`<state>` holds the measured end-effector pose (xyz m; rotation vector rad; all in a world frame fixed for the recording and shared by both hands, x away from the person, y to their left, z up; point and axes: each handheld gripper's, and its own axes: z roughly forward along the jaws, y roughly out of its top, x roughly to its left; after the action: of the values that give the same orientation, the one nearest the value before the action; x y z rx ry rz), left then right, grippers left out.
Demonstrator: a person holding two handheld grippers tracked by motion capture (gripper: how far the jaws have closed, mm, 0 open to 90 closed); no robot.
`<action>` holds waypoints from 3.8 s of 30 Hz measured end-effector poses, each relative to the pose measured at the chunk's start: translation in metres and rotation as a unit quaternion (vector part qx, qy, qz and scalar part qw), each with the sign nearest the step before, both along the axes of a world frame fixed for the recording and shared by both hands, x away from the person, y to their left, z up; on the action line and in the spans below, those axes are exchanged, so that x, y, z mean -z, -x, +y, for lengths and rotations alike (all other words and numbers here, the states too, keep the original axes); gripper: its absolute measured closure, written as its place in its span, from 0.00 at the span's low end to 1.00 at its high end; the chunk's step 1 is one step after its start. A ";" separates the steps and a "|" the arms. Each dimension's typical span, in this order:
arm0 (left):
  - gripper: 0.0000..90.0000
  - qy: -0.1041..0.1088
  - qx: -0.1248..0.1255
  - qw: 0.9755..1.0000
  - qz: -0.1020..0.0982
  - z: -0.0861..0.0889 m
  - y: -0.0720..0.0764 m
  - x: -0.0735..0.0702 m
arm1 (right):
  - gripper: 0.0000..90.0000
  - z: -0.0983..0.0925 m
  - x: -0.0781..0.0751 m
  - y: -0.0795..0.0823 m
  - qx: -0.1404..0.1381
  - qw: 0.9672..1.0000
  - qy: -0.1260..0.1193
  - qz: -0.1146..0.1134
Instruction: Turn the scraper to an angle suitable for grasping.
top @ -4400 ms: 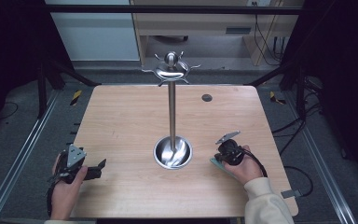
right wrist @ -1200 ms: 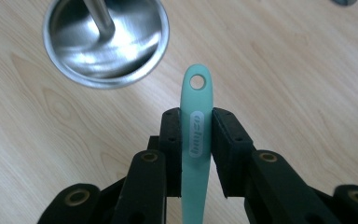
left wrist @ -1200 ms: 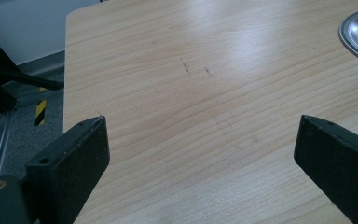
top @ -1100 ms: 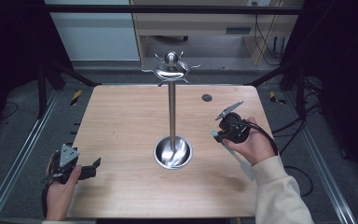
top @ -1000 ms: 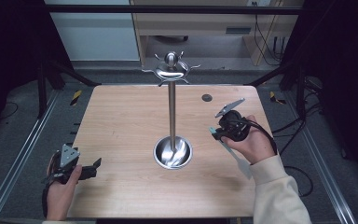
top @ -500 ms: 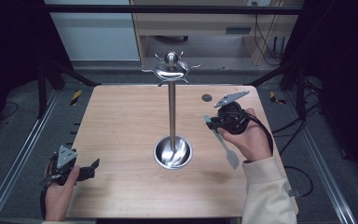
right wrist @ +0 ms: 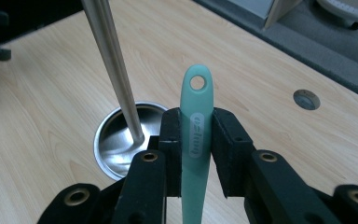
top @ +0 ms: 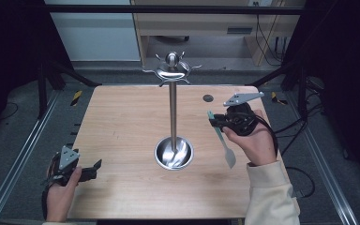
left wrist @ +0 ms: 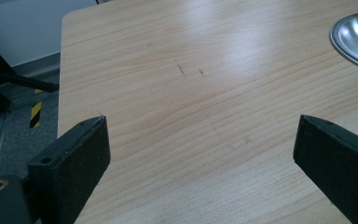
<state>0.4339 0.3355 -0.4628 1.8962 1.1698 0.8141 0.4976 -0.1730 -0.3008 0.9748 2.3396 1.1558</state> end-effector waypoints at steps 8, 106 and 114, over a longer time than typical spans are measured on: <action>0.04 -0.006 0.005 1.000 0.004 -0.003 -0.003 0.001 | 0.83 -0.007 -0.010 0.006 -0.001 0.999 -0.032 -0.022; 0.04 -0.018 0.011 1.000 0.007 -0.006 -0.001 0.002 | 0.83 0.029 -0.096 0.070 -0.038 0.972 -0.141 -0.187; 0.04 -0.019 0.012 1.000 0.007 -0.007 -0.001 0.002 | 0.83 0.040 -0.097 0.066 -0.033 0.974 -0.129 -0.184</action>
<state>0.4353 0.3287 -0.4651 1.9467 1.1456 0.8168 0.4316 -0.1326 -0.2041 0.6892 1.9735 1.5494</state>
